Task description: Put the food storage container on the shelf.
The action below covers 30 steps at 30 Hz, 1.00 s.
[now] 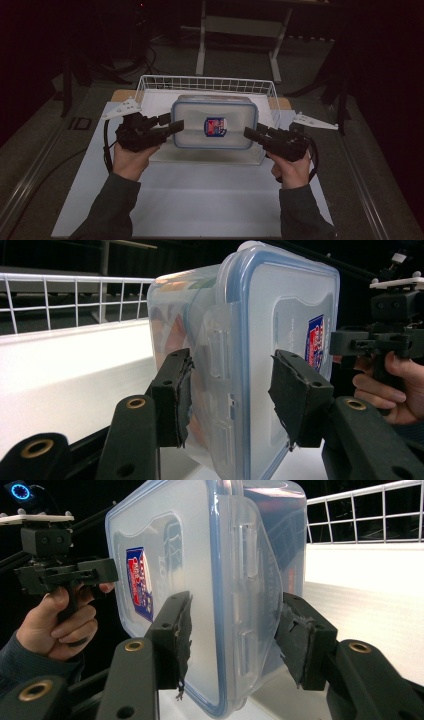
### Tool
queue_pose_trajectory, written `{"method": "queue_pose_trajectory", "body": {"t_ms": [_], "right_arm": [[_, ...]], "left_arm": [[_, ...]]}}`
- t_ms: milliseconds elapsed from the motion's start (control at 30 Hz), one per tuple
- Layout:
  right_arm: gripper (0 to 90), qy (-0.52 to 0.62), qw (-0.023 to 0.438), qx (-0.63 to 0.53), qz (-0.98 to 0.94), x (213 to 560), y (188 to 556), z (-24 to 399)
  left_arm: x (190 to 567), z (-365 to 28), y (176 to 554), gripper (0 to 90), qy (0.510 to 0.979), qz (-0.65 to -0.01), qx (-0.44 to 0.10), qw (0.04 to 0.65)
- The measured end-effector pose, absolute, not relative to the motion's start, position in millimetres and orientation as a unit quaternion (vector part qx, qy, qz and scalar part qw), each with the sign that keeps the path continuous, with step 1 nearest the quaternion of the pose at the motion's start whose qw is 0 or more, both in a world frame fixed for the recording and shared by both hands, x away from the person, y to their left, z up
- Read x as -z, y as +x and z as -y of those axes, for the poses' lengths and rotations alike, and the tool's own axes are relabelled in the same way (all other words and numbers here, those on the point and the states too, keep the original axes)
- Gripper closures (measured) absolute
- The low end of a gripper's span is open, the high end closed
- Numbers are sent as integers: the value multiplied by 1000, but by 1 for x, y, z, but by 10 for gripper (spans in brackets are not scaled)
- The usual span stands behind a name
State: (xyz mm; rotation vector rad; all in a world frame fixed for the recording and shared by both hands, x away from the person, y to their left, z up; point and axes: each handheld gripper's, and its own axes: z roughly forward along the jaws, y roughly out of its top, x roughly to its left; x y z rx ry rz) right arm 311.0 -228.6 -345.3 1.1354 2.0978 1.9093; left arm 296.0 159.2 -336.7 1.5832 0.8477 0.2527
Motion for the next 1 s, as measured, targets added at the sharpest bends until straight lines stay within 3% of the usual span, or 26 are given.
{"method": "queue_pose_trajectory", "body": {"t_ms": [833, 1000], "right_arm": [[481, 404, -3, -628, -666, 346, 341, 228], [473, 403, -7, -629, -664, 345, 346, 228]], "left_arm": [[341, -164, 328, 505, 647, -396, -72, 647], [340, -163, 330, 496, 648, -396, -85, 645]]}}
